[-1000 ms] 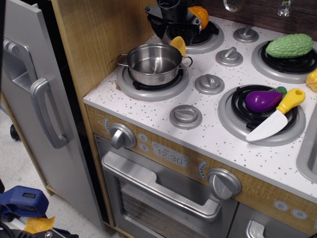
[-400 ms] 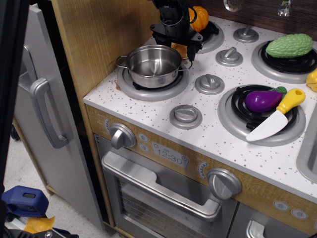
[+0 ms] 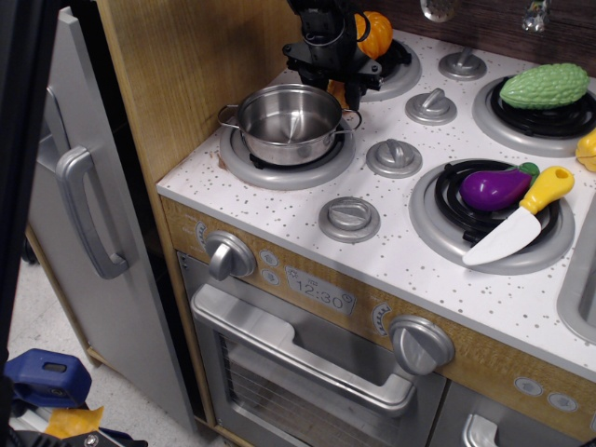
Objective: Put corn in pan which is on stove
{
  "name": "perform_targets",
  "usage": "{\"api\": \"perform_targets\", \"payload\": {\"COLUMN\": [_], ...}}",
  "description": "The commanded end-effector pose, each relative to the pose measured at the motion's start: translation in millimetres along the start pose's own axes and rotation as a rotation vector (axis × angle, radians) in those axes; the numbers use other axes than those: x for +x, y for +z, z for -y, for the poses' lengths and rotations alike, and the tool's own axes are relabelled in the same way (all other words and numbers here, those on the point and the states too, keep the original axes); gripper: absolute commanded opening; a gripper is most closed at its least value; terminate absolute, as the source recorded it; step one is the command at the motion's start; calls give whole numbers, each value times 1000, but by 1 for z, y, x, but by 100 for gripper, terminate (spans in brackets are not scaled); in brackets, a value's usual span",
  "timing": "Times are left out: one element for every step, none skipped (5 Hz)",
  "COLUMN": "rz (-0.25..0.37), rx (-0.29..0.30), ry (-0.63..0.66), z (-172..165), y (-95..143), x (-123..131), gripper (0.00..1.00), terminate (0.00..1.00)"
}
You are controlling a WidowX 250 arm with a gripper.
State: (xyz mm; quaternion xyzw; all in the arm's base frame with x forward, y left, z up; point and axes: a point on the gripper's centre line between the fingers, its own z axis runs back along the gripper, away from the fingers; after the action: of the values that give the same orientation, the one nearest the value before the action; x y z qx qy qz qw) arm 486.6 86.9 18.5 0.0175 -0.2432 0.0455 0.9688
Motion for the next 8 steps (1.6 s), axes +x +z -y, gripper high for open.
{"api": "perform_targets", "payload": {"rz": [87,38,21,2,-12,-20,-10,1], "rx": [73,110,162,212,241,247,239,222], "ry": [-73,-98,-126,-137,-104,-42,24,67], "z": [-10,-15,-14,-14,-11,-7,-8,-12], "y": [46,70,93,115,131,140,135,131], "x": [37,51,58,57,44,26,4,-11], "gripper": [0,0,0,0,0,0,0,0], "terminate": [0,0,0,0,0,0,0,0]}}
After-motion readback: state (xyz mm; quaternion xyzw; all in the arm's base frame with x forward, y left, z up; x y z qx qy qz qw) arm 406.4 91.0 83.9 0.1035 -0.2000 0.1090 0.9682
